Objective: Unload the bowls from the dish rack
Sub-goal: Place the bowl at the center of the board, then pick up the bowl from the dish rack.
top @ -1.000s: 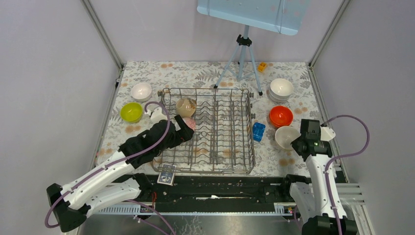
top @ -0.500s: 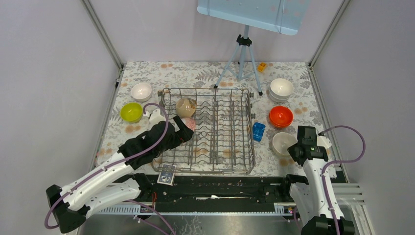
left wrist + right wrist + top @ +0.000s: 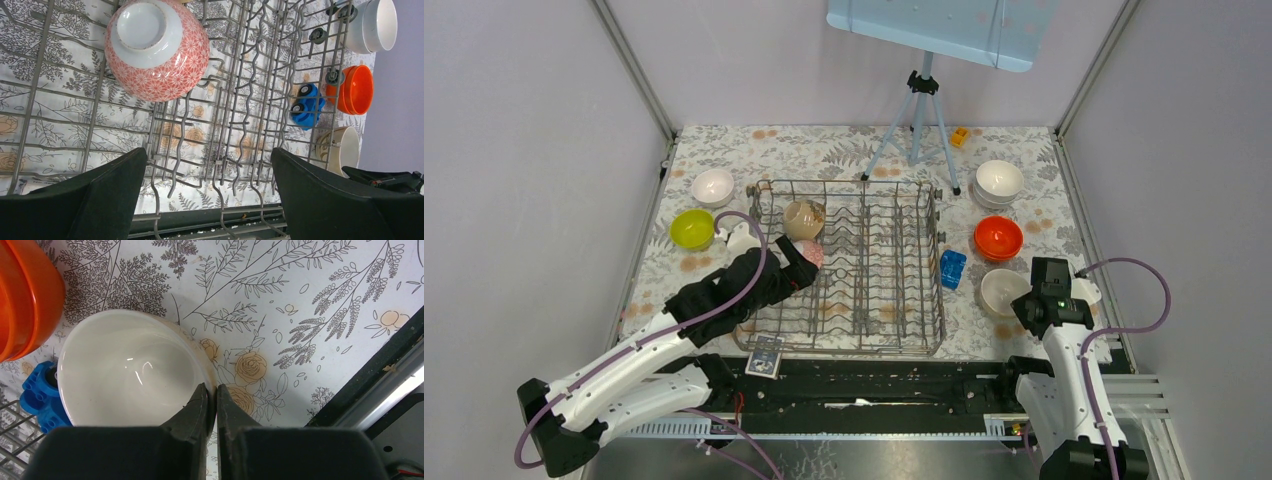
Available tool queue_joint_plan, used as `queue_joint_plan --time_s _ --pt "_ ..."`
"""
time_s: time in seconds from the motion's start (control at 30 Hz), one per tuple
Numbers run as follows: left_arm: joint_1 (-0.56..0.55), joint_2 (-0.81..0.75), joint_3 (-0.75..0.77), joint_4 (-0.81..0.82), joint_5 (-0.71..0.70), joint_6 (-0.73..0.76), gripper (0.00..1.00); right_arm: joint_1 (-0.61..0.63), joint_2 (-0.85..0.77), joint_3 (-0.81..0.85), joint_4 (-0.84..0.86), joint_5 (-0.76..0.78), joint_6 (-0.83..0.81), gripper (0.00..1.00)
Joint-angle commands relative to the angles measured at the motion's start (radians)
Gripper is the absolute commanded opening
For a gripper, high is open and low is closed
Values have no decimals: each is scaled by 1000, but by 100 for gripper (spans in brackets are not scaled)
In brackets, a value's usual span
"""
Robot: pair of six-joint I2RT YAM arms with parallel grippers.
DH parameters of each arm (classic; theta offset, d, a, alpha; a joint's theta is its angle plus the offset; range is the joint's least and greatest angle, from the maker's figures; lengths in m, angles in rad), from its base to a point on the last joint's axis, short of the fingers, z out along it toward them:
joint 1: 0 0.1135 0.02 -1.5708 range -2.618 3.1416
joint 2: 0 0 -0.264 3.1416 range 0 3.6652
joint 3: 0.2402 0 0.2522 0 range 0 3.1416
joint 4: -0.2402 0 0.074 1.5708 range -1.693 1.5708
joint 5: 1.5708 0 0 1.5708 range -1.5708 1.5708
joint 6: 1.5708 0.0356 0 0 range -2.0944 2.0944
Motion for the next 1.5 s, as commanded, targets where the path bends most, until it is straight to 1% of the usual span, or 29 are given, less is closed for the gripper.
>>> queue_joint_plan --time_s 0.0,0.03,0.13,0.23,0.37,0.47,0.53,0.6,0.67,0.73,0.8,0.87,0.97,1.03,1.07,1.23,1.3,1.37,1.47 --pt "4 -18 9 -3 -33 -4 99 3 -1 16 59 19 23 13" --pt "5 -18 10 -3 -35 -4 99 3 -1 19 57 18 21 16" --pt "4 -17 13 -4 -36 8 99 4 -3 30 52 3 15 32" --pt "4 -15 17 -4 -33 22 99 5 -10 40 46 -16 4 43" --pt "4 -10 20 0 -35 30 99 9 -22 63 28 -23 -2 55" --pt "4 -5 24 2 -39 47 99 19 -41 122 -1 -29 -21 62" --pt "4 -1 34 3 -43 71 99 29 -51 193 -29 -16 -53 64" --pt "5 0 54 10 -33 133 99 44 -59 272 -45 3 -89 65" --pt "4 -5 73 17 -35 171 99 60 -53 354 -43 -22 -128 66" --pt "4 -18 83 18 -56 196 99 80 -42 425 -11 -86 -162 66" --pt "4 -32 88 21 -80 218 99 106 -34 475 59 -182 -191 66" --pt "4 -46 95 27 -100 247 99 145 -34 509 164 -268 -207 64" --pt "5 -56 107 35 -94 301 99 209 5 574 254 -369 -247 64" --pt "4 -60 109 49 -72 337 99 281 58 624 269 -375 -280 65" --pt "5 -61 107 57 -60 354 99 341 85 644 278 -359 -296 65" --pt "5 -68 81 103 6 405 99 731 249 717 332 -138 -393 68" --pt "4 -70 75 96 10 410 99 832 302 723 377 -100 -421 69" --pt "4 -76 71 85 8 413 99 859 331 689 471 -139 -436 69" --pt "4 -91 56 74 -13 408 99 859 353 565 622 -187 -432 70"
